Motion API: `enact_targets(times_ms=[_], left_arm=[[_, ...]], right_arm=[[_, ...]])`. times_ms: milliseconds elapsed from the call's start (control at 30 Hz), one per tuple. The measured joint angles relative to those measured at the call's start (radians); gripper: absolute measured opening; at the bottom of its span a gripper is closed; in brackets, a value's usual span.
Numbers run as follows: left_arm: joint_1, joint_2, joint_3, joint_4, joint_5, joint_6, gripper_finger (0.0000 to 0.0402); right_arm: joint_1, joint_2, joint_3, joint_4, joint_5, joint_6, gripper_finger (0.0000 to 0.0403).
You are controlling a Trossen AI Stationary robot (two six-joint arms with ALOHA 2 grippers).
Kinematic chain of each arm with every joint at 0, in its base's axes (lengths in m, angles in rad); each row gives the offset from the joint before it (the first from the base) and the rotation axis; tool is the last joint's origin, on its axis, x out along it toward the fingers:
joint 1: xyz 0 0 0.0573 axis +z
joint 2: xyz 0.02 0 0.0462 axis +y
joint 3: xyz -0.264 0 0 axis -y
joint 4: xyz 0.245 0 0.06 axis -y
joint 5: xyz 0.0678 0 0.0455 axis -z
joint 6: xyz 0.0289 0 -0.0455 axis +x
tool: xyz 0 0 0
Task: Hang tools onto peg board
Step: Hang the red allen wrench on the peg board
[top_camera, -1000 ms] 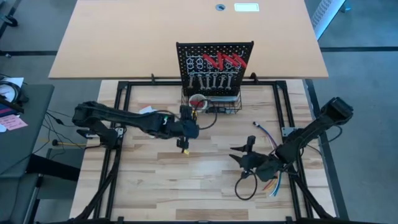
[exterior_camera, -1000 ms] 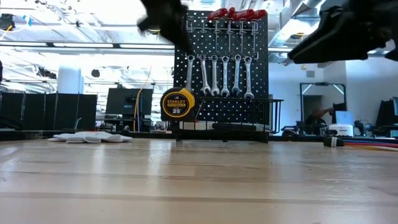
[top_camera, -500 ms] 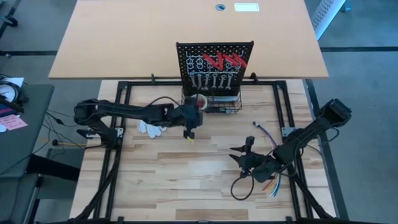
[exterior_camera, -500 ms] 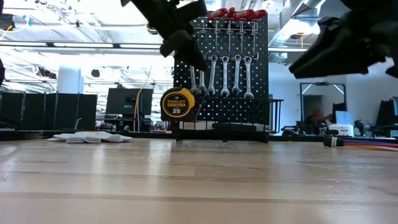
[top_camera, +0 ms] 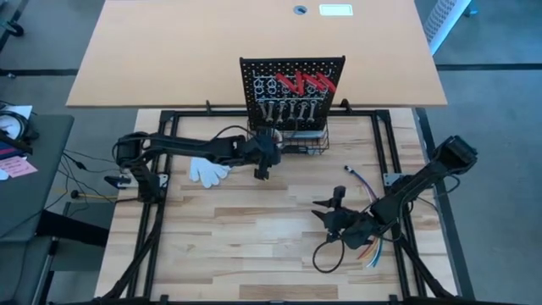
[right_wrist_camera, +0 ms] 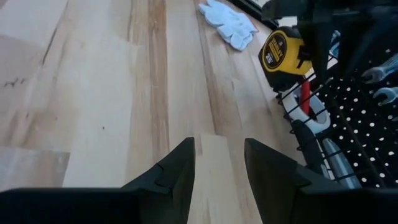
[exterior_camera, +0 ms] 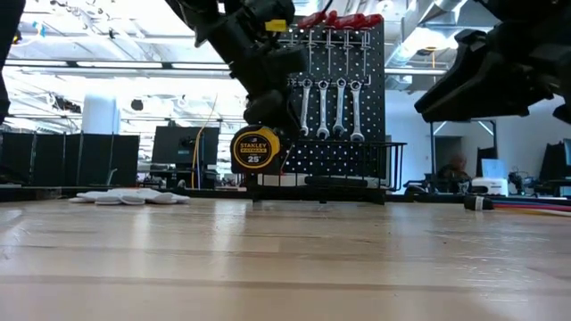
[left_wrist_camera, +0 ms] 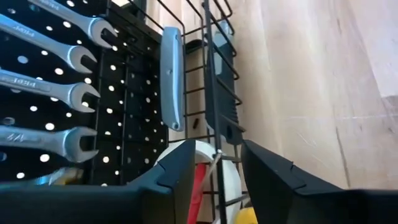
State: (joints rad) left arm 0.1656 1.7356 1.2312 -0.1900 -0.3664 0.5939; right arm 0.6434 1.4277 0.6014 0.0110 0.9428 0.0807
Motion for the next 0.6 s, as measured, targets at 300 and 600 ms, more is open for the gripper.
enact_targets(times_ms=[300, 600], left_arm=[[0.039, 0.001, 0.000, 0.004, 0.070, -0.011, 0.0118], [0.060, 0.001, 0.001, -0.021, 0.128, -0.030, 0.0089]], right_arm=[[0.000, 0.000, -0.001, -0.001, 0.000, -0.002, 0.0147], [0.000, 0.000, -0.001, -0.003, 0.000, -0.002, 0.0147]])
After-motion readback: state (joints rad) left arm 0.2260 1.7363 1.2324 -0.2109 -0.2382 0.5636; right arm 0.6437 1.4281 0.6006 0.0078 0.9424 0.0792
